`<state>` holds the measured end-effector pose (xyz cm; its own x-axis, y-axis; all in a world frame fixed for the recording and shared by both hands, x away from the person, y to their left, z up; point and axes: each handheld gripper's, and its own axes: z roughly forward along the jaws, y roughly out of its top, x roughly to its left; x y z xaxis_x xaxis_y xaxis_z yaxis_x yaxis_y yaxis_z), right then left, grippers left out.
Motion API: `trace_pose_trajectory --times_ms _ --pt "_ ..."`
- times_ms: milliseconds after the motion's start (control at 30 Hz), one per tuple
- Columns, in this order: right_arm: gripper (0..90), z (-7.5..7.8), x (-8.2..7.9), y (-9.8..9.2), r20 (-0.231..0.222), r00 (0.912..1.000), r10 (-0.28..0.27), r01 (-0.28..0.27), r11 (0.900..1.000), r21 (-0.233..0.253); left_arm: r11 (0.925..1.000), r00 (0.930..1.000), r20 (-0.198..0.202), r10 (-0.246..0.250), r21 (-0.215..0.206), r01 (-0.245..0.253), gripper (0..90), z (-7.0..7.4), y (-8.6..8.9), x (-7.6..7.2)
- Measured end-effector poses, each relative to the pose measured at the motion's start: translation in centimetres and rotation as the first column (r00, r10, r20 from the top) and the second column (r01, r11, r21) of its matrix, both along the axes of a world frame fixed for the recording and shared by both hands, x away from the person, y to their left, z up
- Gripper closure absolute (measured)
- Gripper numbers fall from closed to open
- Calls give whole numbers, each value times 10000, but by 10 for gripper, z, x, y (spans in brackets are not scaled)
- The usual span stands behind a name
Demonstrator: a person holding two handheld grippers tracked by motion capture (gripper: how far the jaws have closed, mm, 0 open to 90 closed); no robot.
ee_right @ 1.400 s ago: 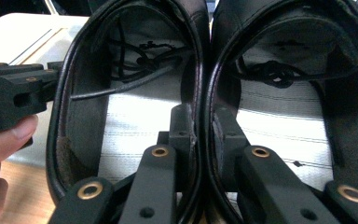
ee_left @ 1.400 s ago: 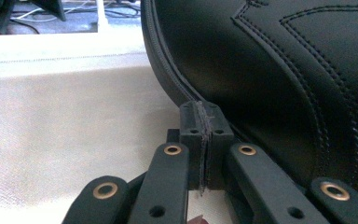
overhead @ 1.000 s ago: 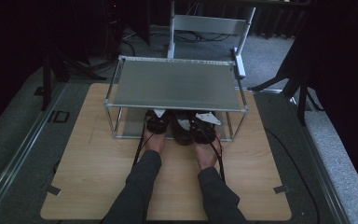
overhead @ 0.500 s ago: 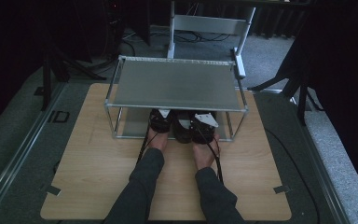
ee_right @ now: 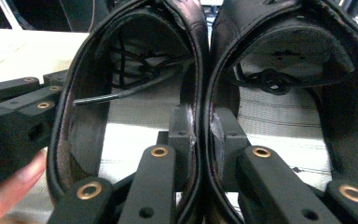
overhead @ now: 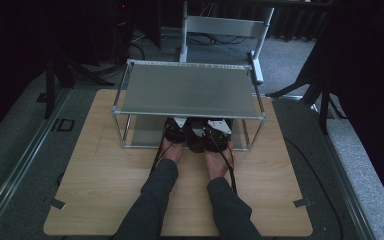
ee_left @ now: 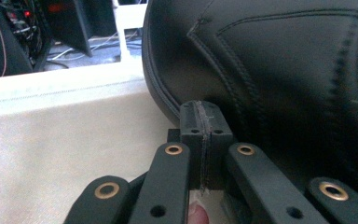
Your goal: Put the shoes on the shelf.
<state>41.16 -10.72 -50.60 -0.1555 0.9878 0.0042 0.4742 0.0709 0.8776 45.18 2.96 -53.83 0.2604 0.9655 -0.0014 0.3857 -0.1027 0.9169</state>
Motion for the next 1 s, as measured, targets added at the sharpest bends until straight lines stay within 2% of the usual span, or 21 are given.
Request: trace_pose_trajectory --times_ms 100,133,233,300,333,367,433,500,533,633,733,767,800,833,867,933,1000 --pt "786 0 2 -1 -27 10000 -8 8 10000 18 10000 10000 23 -39 -4 39 896 0 -1 0" --pt "777 1 3 -2 -24 10000 -22 22 10000 23 9986 9987 34 -501 163 501 894 -1 1 1" --pt "746 2 8 -3 -116 9999 -51 52 10000 51 9986 9987 -165 -475 232 479 882 -4 0 2" --pt "681 0 9 -5 430 9990 -118 117 9999 32 9995 9988 -483 29 300 -14 871 -9 -3 1" --pt "675 -4 9 -6 1138 9933 -206 195 9997 113 9993 9984 -565 63 364 -42 851 -11 -4 1" --pt "677 -7 8 -5 1490 9881 -368 351 9993 141 9978 9981 -558 -272 596 306 851 -13 -1 2" --pt "653 -8 7 -5 1552 9873 -335 308 9993 199 9978 9978 -597 -298 581 332 828 -15 0 2" --pt "557 -9 6 -7 1795 9836 -177 97 9989 454 9977 9977 -628 -239 618 278 799 -15 1 1" --pt "544 -10 4 -7 1955 9807 -62 -35 9988 495 9975 9977 -616 -297 616 335 791 -15 2 1" --pt "521 -9 -3 -5 2339 9722 -71 17 9997 232 9964 9963 -736 -444 689 495 751 -14 5 1" --pt "509 -5 -14 -7 2911 9567 -4 13 10000 -29 9959 9952 -780 -588 637 638 692 -11 10 -2" --pt "509 -3 -16 -8 2977 9546 30 -22 10000 -33 9969 9948 -858 -552 506 597 684 -9 12 -4" --pt "509 0 -20 -9 2862 9582 -1 -5 10000 19 9972 9944 -920 -511 495 558 670 -9 13 -5" --pt "506 0 -23 -10 2833 9590 11 -3 10000 -28 9941 9901 -1205 -719 725 810 659 -7 17 -8" --pt "504 0 -27 -12 2802 9599 36 -30 10000 -26 9974 9909 -1266 -457 493 523 648 -7 16 -10" --pt "500 -1 -34 -15 2783 9605 54 -41 10000 -54 9971 9874 -1490 -541 442 613 619 -8 20 -13" --pt "494 0 -40 -20 2634 9647 -4 -1 10000 18 9967 9850 -1598 -655 364 722 611 -9 24 -18"
